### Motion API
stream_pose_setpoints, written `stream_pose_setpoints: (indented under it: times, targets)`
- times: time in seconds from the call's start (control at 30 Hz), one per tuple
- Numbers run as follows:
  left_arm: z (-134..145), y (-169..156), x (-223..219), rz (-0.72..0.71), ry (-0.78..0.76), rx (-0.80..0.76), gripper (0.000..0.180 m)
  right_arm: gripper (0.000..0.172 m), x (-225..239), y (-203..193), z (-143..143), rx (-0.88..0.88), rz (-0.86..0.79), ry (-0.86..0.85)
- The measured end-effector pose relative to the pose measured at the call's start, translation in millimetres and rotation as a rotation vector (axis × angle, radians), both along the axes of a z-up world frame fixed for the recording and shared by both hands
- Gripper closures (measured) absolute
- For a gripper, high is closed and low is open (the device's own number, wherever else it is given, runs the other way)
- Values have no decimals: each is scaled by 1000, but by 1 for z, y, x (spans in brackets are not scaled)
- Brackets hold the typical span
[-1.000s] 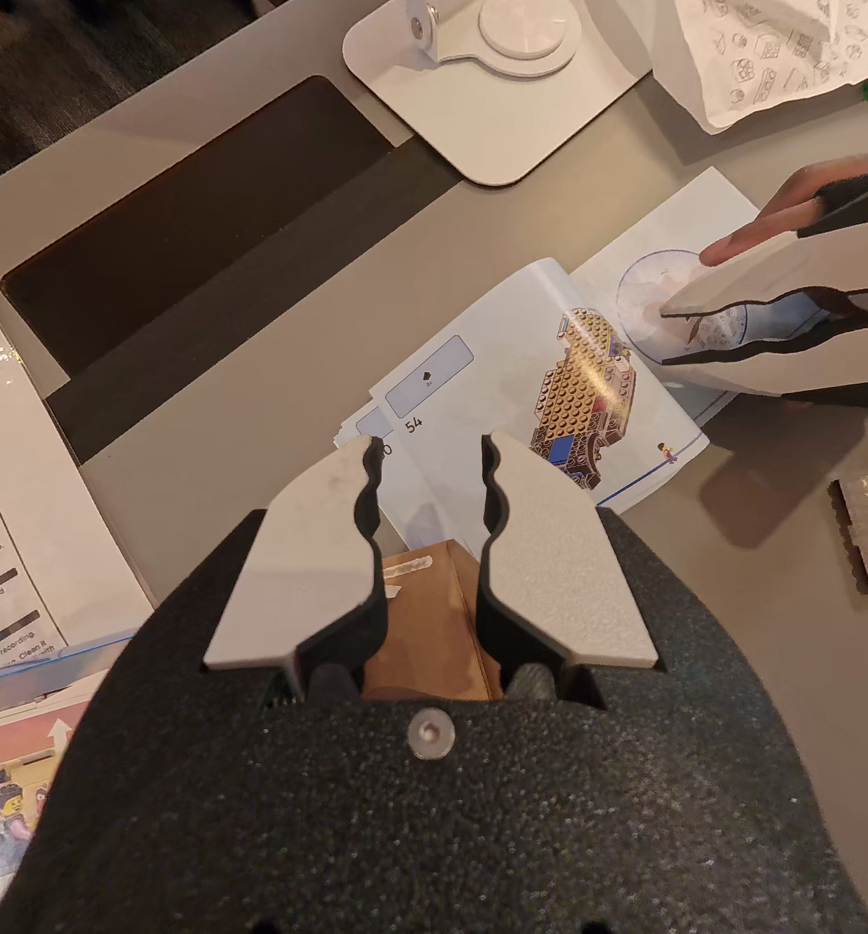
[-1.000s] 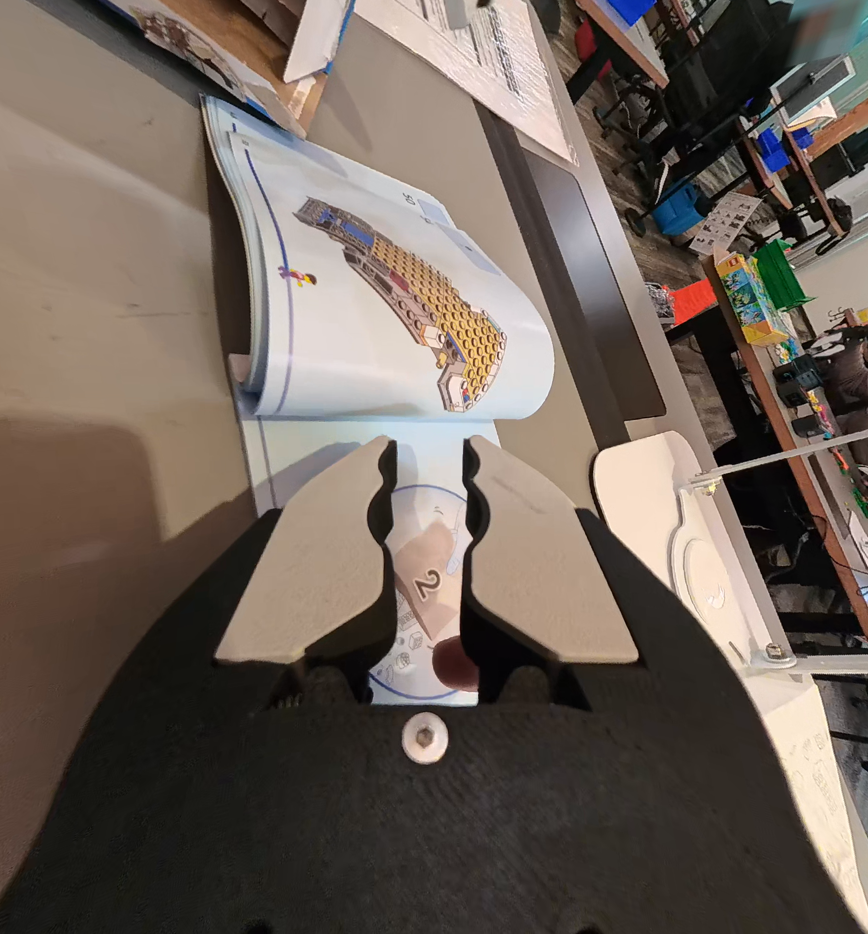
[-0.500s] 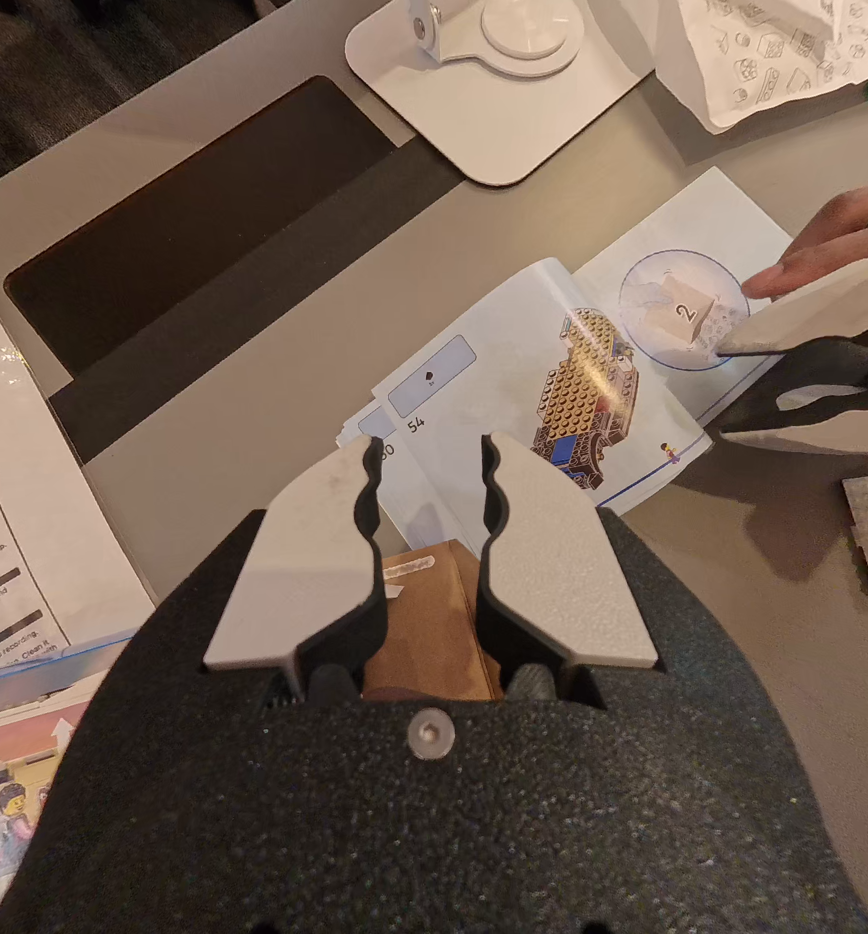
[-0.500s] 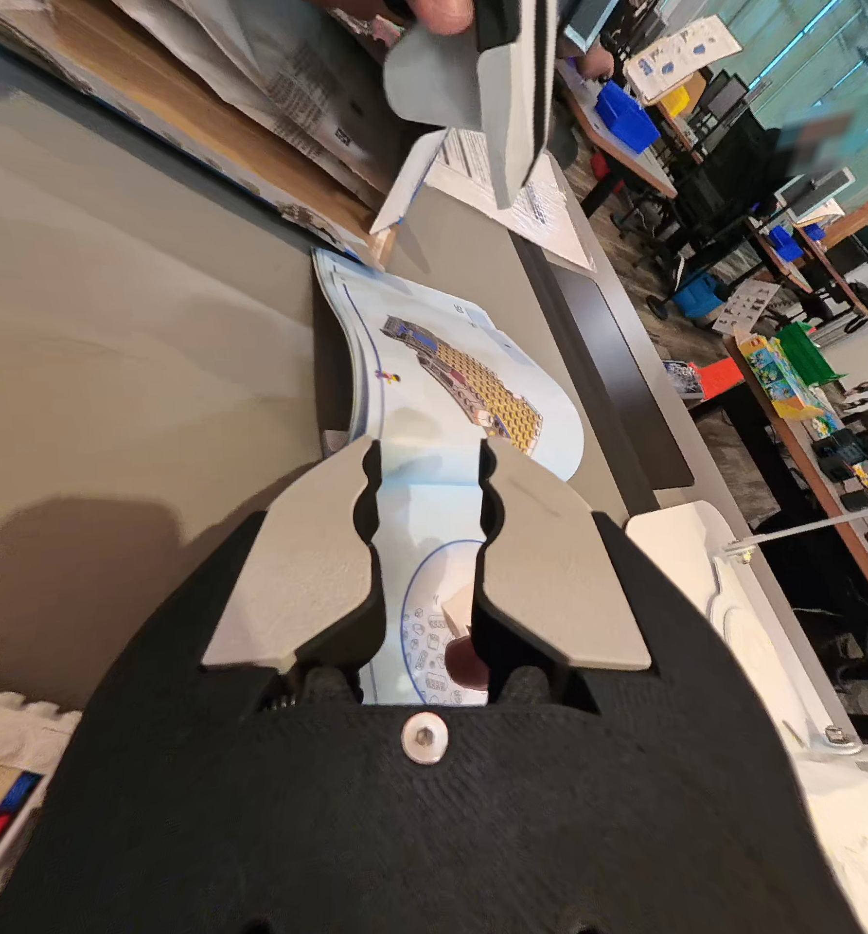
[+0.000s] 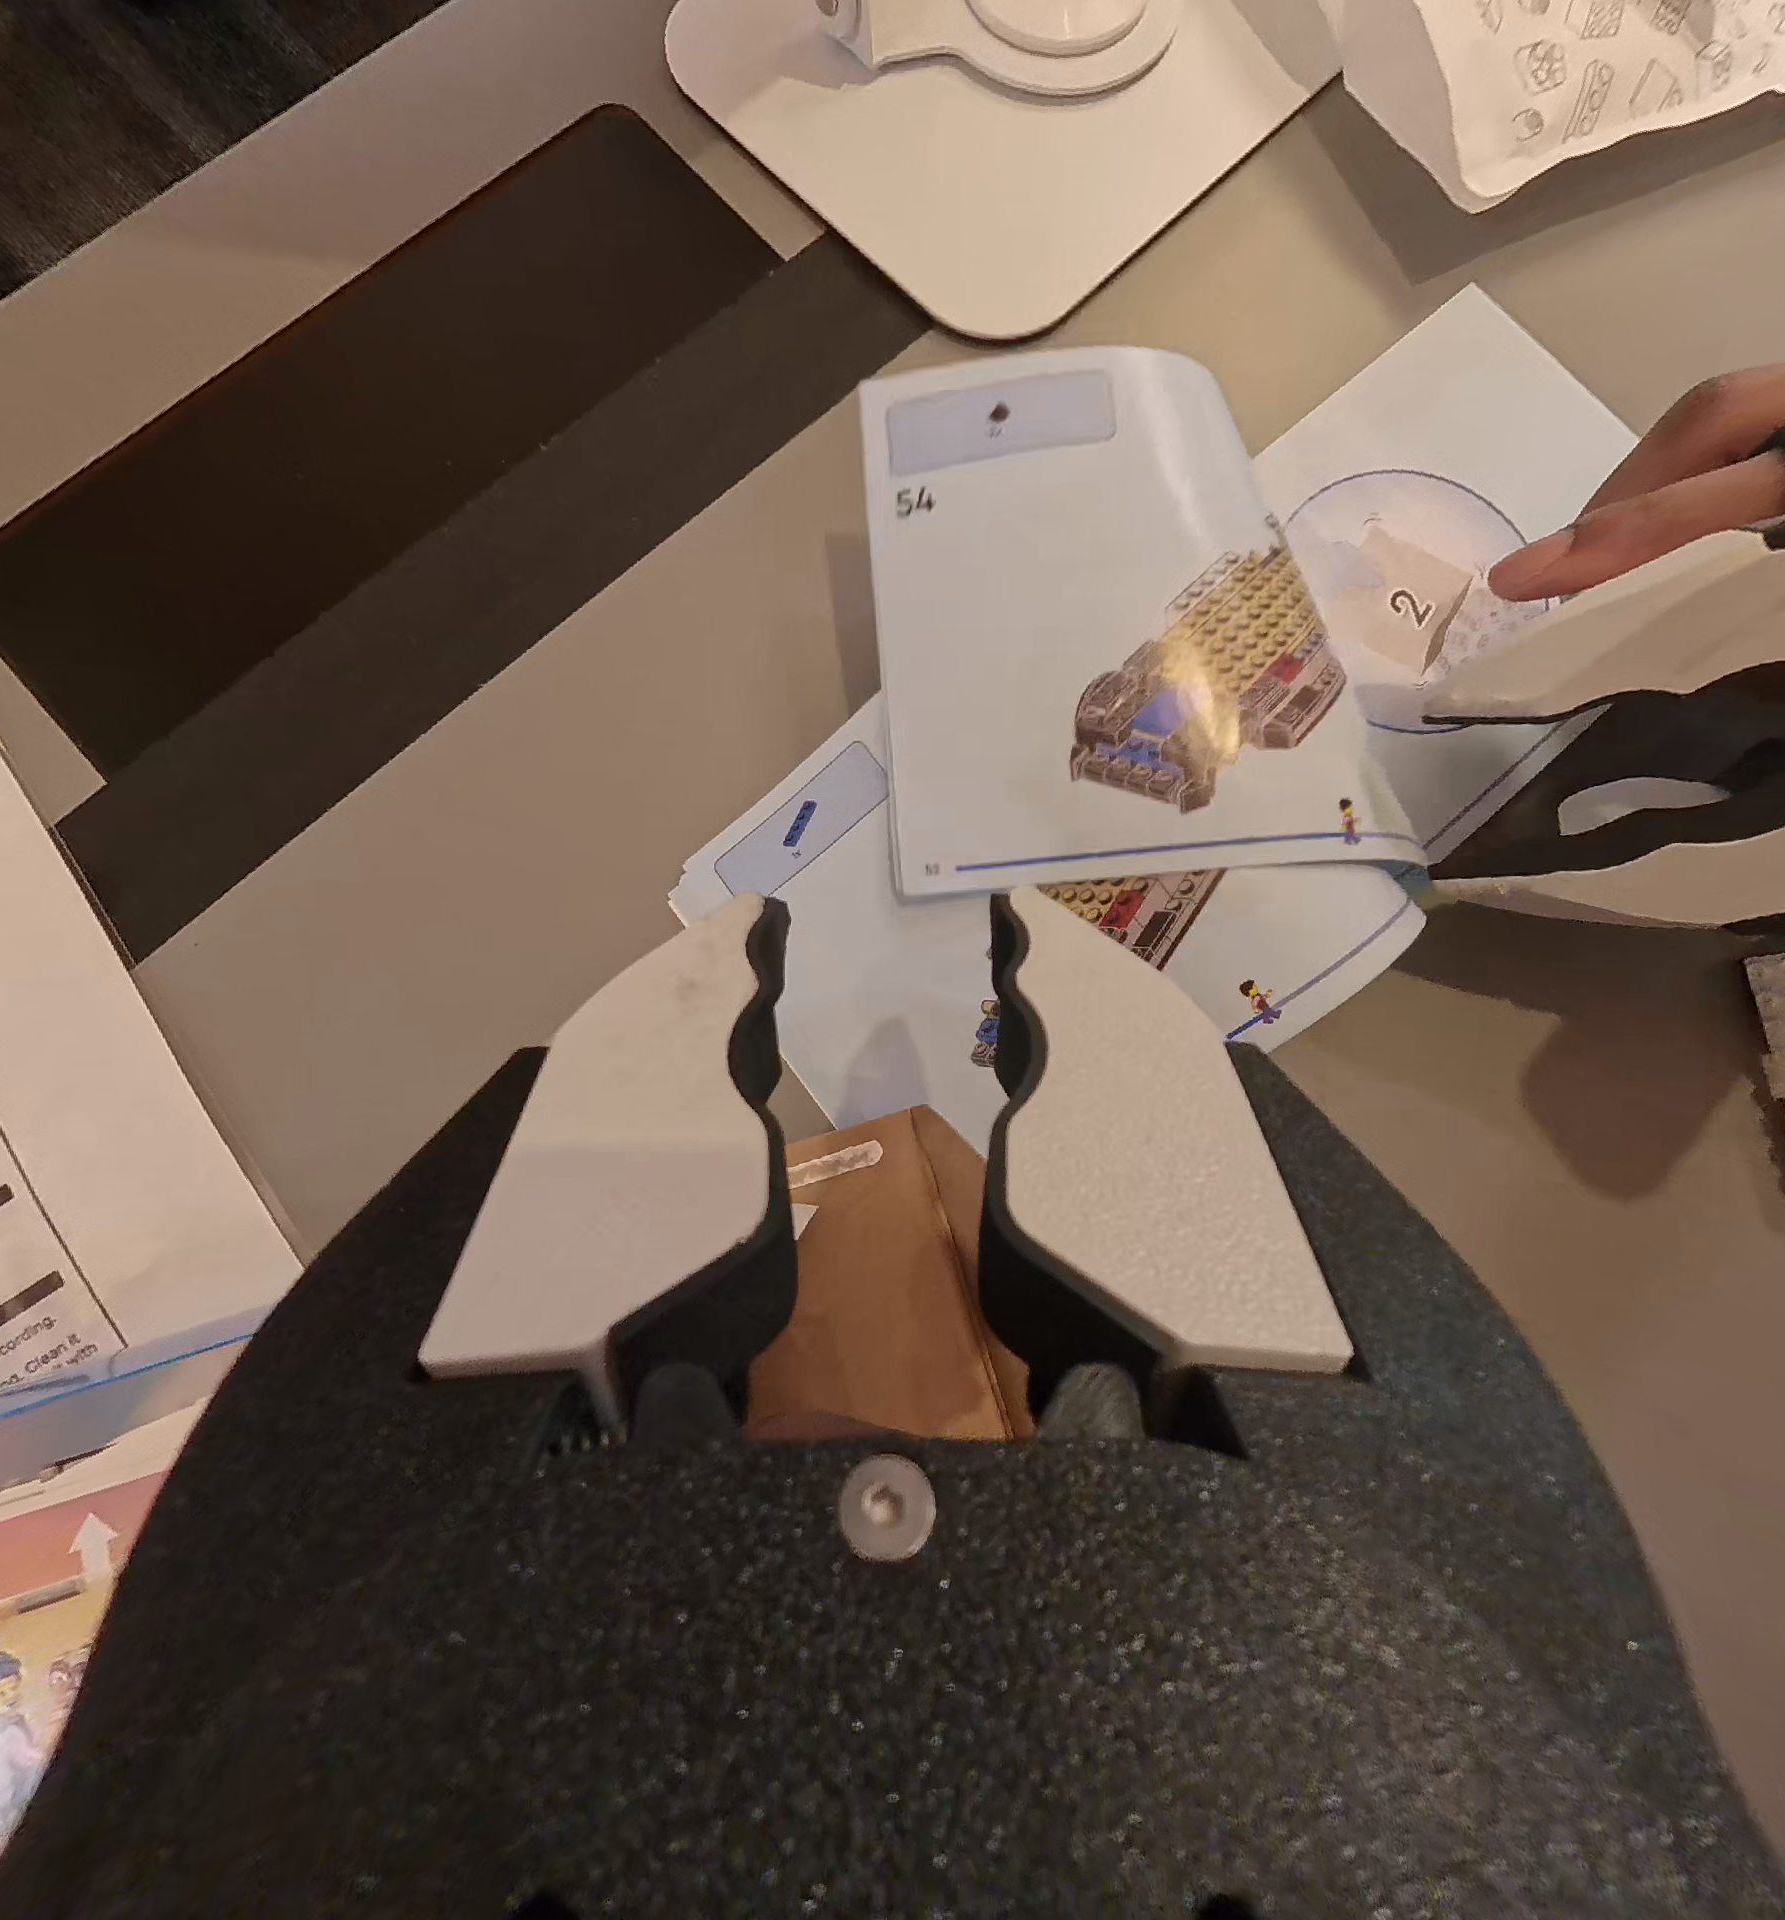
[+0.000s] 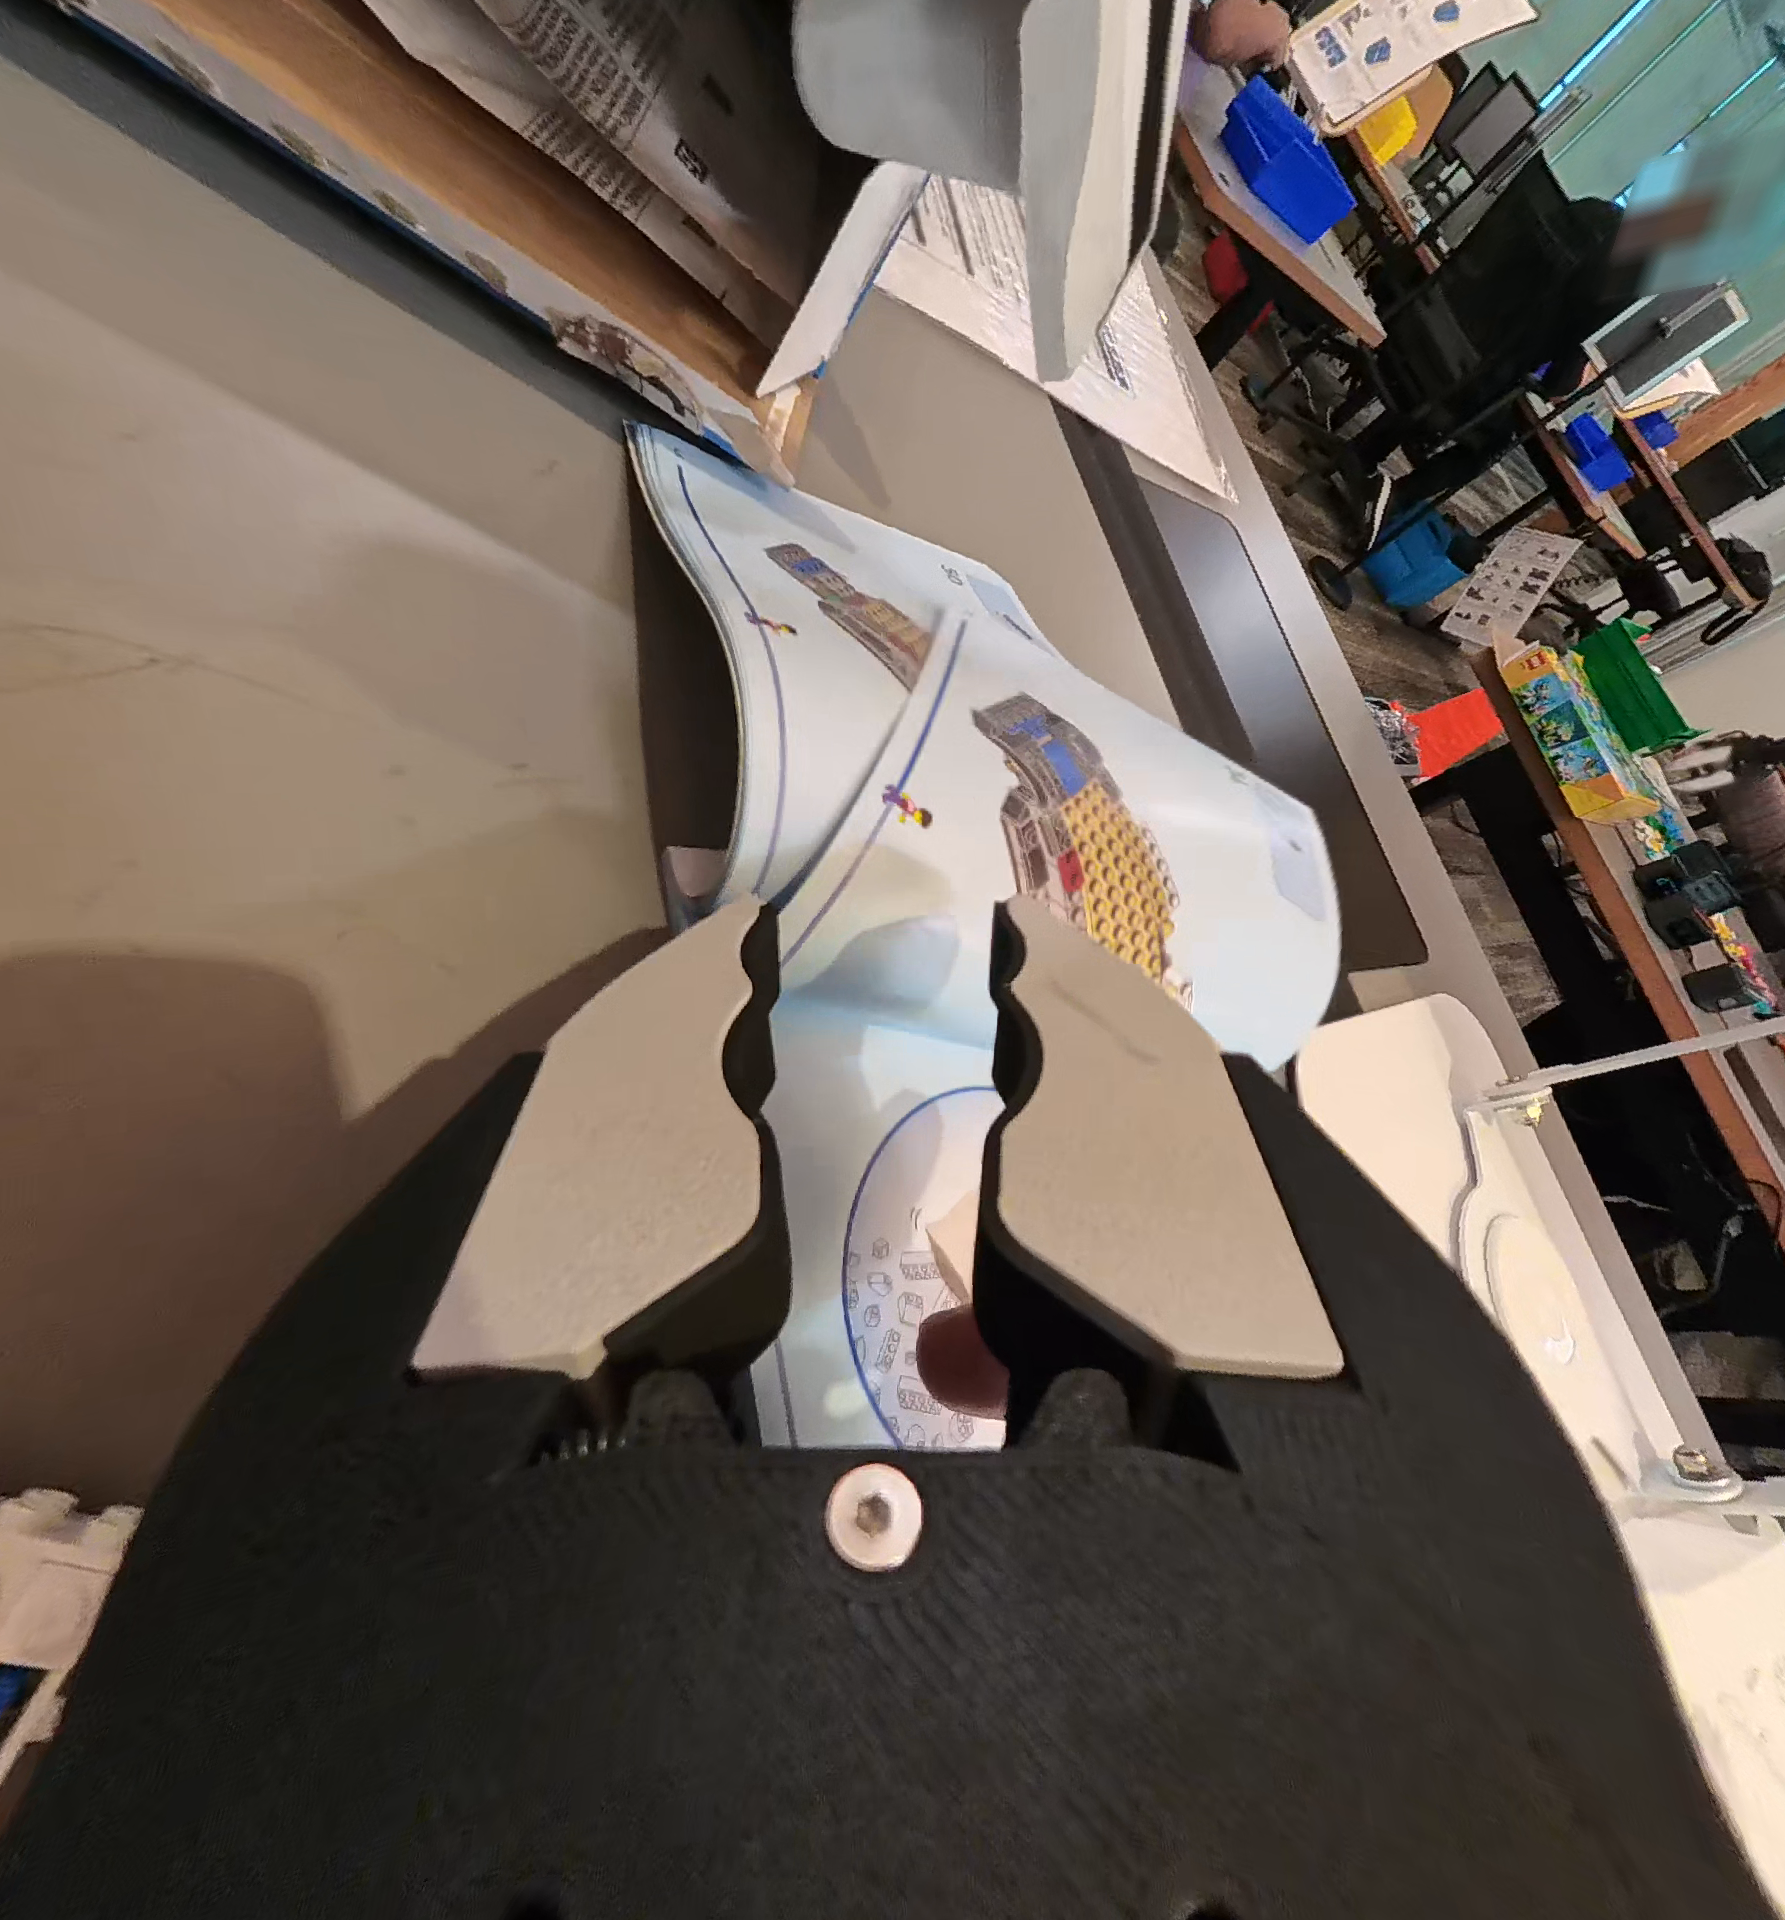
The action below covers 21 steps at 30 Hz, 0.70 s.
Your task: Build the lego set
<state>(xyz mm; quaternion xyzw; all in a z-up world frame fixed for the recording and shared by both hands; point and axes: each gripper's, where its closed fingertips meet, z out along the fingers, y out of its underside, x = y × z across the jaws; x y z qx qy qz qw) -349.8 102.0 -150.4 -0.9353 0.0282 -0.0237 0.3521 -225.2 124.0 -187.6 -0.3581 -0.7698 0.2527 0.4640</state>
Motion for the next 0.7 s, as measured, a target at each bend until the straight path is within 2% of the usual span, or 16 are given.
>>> stream_pose_setpoints:
  times: [0.4, 0.7]
  targets:
    - [-6, 23, 26, -59, -77, 18, 142, 134, 15, 13, -15, 62, -48, -66]
    - [-3, 37, 54, -146, -86, 33, 142, 143, 60, 44, -22, 204, -128, -82]
